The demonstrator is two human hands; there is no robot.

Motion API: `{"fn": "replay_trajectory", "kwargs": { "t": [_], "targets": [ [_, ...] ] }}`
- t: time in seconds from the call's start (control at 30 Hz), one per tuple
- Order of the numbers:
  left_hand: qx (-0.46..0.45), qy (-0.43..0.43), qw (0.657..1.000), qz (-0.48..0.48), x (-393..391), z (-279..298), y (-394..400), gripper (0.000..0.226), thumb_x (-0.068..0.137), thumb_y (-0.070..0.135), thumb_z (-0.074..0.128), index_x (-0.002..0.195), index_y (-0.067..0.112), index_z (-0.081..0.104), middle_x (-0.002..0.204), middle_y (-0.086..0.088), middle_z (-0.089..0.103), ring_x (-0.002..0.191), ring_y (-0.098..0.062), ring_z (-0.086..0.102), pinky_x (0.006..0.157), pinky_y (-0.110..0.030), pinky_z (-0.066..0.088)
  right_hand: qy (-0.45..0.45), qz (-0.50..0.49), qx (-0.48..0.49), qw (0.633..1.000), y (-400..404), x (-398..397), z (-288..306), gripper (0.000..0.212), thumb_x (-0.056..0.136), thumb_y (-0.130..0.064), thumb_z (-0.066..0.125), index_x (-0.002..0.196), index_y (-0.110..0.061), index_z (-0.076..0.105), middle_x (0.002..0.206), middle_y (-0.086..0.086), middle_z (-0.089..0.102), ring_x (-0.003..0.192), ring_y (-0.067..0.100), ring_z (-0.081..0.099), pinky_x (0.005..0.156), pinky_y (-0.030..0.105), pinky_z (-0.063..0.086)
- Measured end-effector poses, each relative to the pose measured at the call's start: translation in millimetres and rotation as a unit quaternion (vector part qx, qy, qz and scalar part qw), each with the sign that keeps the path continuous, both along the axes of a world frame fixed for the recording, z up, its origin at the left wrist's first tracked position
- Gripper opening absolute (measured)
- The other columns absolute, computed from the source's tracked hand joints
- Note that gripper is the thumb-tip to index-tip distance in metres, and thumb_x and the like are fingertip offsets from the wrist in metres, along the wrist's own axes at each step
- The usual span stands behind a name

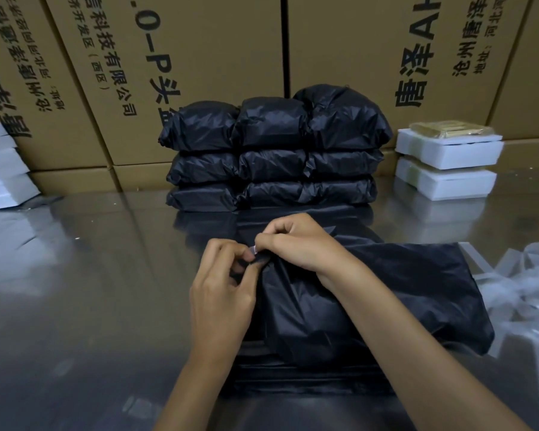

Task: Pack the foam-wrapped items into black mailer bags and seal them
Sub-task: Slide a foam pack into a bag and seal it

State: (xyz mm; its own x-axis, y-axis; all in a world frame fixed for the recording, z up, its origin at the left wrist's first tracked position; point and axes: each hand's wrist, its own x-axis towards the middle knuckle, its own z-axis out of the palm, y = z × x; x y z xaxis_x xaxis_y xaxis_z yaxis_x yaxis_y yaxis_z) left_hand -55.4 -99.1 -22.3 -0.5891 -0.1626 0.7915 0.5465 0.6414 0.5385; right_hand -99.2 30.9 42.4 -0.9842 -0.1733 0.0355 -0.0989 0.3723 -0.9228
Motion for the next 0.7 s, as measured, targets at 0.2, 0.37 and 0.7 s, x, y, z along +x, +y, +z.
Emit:
{"fn": "replay_trajectory", "kwargs": {
  "t": [0.2, 0.37, 0.7],
  "targets": [
    [0.162, -0.078, 0.978, -0.108, -0.7, 3.6, 2.8, 0.026, 0.086, 0.0, 0.07, 0.079, 0.019, 0.053, 0.087, 0.003, 0.06, 0.081, -0.004, 0.06, 0.073, -0.014, 0.046, 0.029, -0.109, -0.054, 0.992, 3.2, -6.8, -0.9, 0.015, 0.08, -0.017, 0.065, 0.067, -0.012, 0.072, 0.055, -0.009, 0.063, 0.063, 0.006, 0.06, 0.066, 0.022, 0.048],
    [0.378, -0.212, 0.877, -0.207, 0.5, 7.9, 5.7, 0.024, 0.091, 0.018, 0.067, 0.074, 0.026, 0.053, 0.081, -0.002, 0.053, 0.078, -0.018, 0.047, 0.07, -0.035, 0.039, 0.076, -0.149, -0.081, 0.983, 22.0, -13.6, 6.1, 0.016, 0.085, -0.017, 0.066, 0.071, -0.019, 0.073, 0.049, -0.016, 0.06, 0.051, -0.003, 0.057, 0.058, 0.022, 0.048],
    [0.341, -0.282, 0.896, -0.037, -18.7, -16.9, 17.7, 0.029, 0.09, 0.014, 0.068, 0.071, 0.018, 0.046, 0.055, 0.004, 0.046, 0.051, -0.007, 0.042, 0.049, -0.013, 0.039, 0.093, -0.181, -0.162, 0.966, 71.3, -17.8, 13.5, 0.016, 0.098, -0.011, 0.056, 0.083, -0.012, 0.064, 0.06, 0.004, 0.072, 0.05, 0.015, 0.064, 0.061, 0.027, 0.057]
  ]
}}
